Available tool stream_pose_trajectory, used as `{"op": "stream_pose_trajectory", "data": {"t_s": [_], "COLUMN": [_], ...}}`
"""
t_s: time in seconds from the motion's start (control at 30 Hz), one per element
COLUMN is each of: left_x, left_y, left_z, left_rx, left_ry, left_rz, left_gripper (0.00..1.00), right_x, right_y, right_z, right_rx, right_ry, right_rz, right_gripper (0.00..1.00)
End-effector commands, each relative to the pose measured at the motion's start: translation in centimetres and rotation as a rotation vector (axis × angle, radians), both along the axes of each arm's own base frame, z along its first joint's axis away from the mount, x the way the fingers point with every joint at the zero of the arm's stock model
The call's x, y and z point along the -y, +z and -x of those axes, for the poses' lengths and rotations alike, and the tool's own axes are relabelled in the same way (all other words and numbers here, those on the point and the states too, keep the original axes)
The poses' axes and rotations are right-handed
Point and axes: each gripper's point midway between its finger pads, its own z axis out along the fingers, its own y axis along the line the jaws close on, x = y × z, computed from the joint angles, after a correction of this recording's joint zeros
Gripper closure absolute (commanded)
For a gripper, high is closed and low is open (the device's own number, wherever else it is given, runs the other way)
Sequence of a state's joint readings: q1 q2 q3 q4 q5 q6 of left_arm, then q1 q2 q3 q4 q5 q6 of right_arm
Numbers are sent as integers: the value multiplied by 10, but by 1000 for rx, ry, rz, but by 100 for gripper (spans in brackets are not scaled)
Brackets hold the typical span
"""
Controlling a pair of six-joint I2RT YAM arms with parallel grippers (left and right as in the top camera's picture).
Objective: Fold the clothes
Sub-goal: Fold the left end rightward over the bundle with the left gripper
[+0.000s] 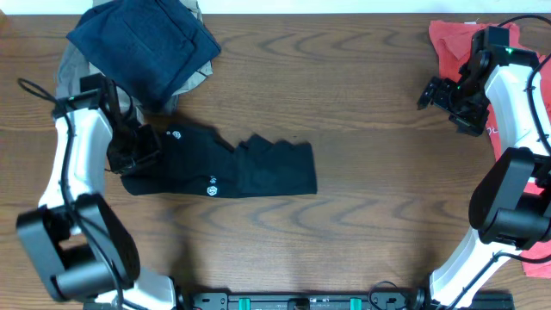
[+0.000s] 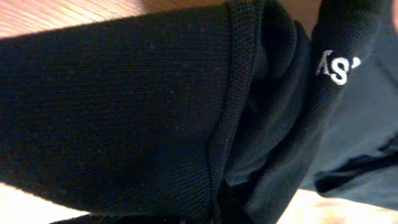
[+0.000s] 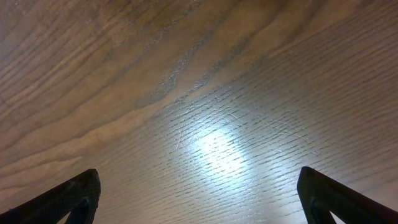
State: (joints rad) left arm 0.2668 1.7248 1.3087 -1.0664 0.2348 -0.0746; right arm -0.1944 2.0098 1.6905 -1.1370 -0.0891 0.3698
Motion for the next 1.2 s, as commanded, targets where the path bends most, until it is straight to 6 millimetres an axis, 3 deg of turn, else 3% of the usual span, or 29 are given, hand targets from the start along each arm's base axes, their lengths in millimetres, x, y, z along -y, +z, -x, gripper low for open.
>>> {"op": "stream_pose_trajectory", "data": {"t_s": [0.0, 0.2, 0.33, 0.47, 0.9, 1.17], "left_x": [2, 1, 21, 53, 156, 210], "left_y": [25, 55, 76, 85, 78, 35], "left_z": [-5, -2, -2, -5, 0, -5], "left_rx": [72, 92, 94, 112, 137, 78], "left_ry": [-15, -67, -134, -226, -387, -469], "left_rz": [-48, -176, -173, -169, -117, -31], "left_gripper": [94, 94, 94, 94, 94, 94], "right_x": [2, 2, 2, 2, 2, 3], "right_y": [1, 1, 1, 1, 1, 1], "right_z": [-4, -4, -4, -4, -4, -3], "right_rx": [7, 7, 7, 7, 7, 7], "right_ry": [13, 13, 14, 13, 14, 11], "right_rz": [10, 11, 10, 11, 10, 11], "right_gripper": [1, 1, 1, 1, 1, 1]}}
